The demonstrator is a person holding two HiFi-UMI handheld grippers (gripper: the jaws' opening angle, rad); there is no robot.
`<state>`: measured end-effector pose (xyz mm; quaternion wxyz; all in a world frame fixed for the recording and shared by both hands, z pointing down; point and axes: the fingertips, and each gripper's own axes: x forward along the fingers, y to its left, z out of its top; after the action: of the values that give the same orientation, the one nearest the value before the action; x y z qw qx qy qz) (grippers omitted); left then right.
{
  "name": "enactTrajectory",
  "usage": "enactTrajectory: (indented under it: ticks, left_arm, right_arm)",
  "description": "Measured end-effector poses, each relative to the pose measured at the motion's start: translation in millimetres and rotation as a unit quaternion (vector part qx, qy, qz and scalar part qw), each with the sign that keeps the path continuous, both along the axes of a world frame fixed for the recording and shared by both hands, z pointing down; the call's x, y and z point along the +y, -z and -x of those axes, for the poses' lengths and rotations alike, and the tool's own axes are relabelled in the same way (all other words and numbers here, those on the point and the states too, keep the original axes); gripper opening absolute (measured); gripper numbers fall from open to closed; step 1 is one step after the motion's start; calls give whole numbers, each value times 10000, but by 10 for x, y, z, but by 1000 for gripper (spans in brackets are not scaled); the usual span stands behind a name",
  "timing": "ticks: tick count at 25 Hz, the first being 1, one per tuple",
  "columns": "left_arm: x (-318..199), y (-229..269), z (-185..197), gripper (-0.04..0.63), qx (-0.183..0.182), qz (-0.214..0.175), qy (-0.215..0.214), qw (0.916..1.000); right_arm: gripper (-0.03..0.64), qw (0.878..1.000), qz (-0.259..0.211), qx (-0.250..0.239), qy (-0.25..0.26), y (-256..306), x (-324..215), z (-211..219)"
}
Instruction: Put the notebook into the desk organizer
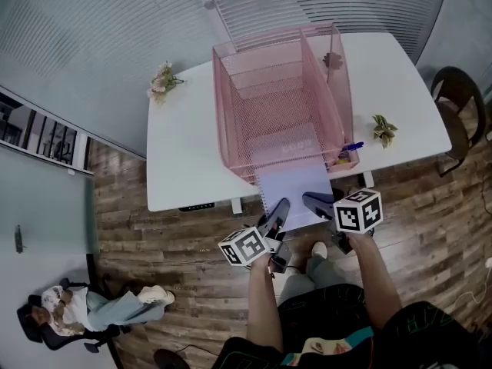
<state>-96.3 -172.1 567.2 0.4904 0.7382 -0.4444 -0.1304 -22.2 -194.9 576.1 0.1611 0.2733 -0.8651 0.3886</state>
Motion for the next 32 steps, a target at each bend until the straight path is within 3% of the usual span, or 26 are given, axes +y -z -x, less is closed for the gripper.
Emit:
enactTrajectory:
  ticks: [5, 21, 25, 27, 29, 32]
  left_arm:
    - [-132, 92, -3, 72, 130, -69, 30, 9999]
    - [-386, 108, -7, 83, 382, -186, -553, 9976]
    - [-472, 105, 103, 81, 370, -187, -377, 9984]
    - [-515, 106, 171, 81, 391, -187, -238, 9988]
    - [-530, 97, 194, 80, 380, -179, -232, 9988]
    - [-536, 91, 169, 81, 343, -156, -377, 9986]
  right_arm:
    - [204, 9994, -324, 24, -77, 170, -151, -61]
    - [206, 9904, -900, 1041, -119, 323, -199, -246]
    - [208, 9799, -1151, 1620, -191, 352, -206, -450]
    - [206, 9795, -1210, 1608, -88, 423, -176, -485]
    - [165, 9789, -1379, 1490, 233, 510, -90, -399]
    - [13, 9655, -1730, 1554, 1168, 534, 168, -157]
